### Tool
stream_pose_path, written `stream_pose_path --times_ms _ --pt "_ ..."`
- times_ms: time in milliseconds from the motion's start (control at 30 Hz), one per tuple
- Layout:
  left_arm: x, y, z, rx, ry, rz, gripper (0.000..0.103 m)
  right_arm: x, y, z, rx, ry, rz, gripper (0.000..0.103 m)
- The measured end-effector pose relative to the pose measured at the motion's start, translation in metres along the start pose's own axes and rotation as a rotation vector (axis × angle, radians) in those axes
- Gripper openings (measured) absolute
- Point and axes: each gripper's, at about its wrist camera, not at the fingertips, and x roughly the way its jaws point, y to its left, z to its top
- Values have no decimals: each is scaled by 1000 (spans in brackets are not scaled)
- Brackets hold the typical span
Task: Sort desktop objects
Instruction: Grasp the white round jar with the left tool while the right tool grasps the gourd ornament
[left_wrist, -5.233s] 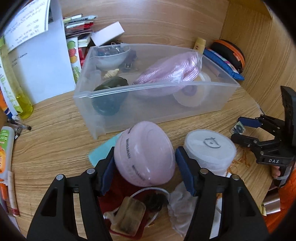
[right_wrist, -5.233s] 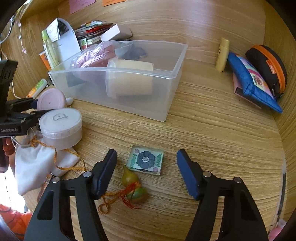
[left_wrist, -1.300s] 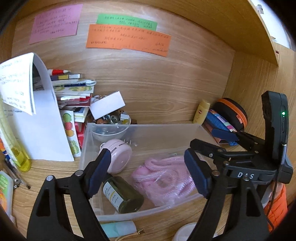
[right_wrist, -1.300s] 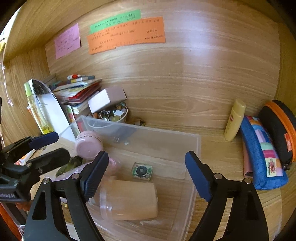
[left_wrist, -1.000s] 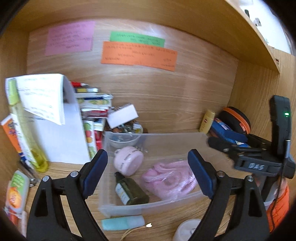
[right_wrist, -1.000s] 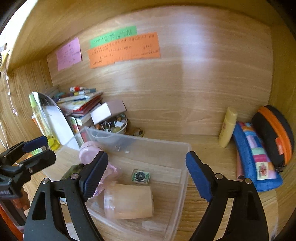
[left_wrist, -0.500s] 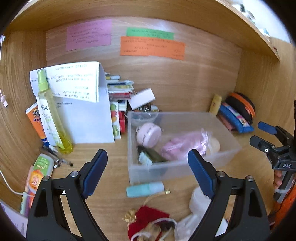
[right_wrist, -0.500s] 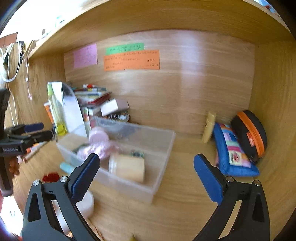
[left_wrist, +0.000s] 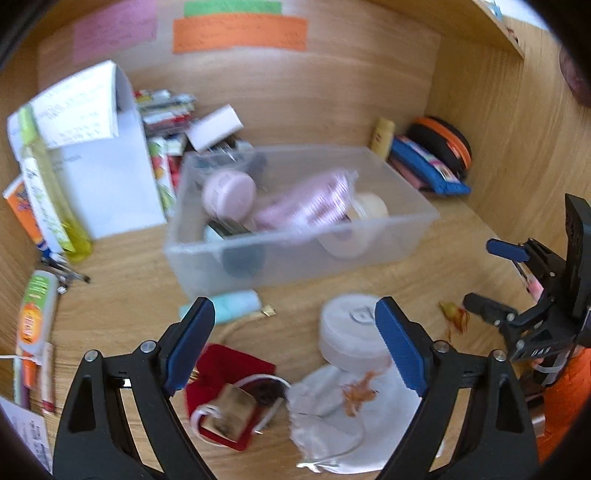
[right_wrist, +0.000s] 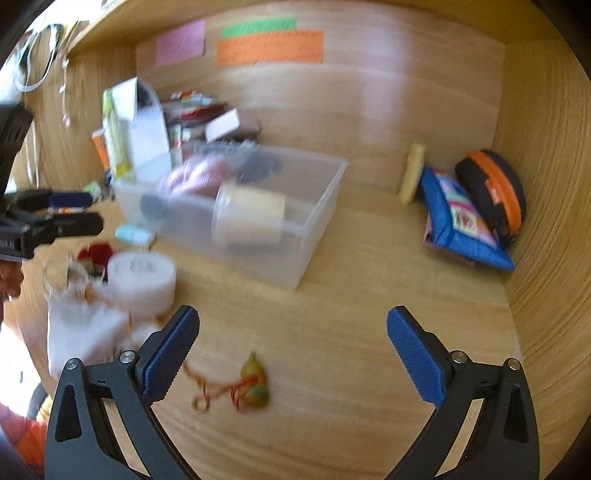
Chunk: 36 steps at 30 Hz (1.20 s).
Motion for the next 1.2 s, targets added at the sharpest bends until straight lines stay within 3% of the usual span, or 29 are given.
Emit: stream_pose_path --times_ms 367,567,633,700,1000,1200 --pt "29 -28 -5 49 120 -76 89 7 4 -19 -36 48 10 99" --pt "45 -31 0 51 175 -97 89 12 1 -20 -26 88 47 88" --pt "48 -30 1 43 191 -107 83 14 2 -20 -33 97 60 86" --pt "53 -31 1 43 215 -112 74 13 4 -21 -41 102 74 81" --pt "68 -30 -2 26 260 -129 65 20 6 -22 -63 134 109 57" --pt "69 -29 -2 18 240 -109 64 24 8 -26 -80 157 131 35"
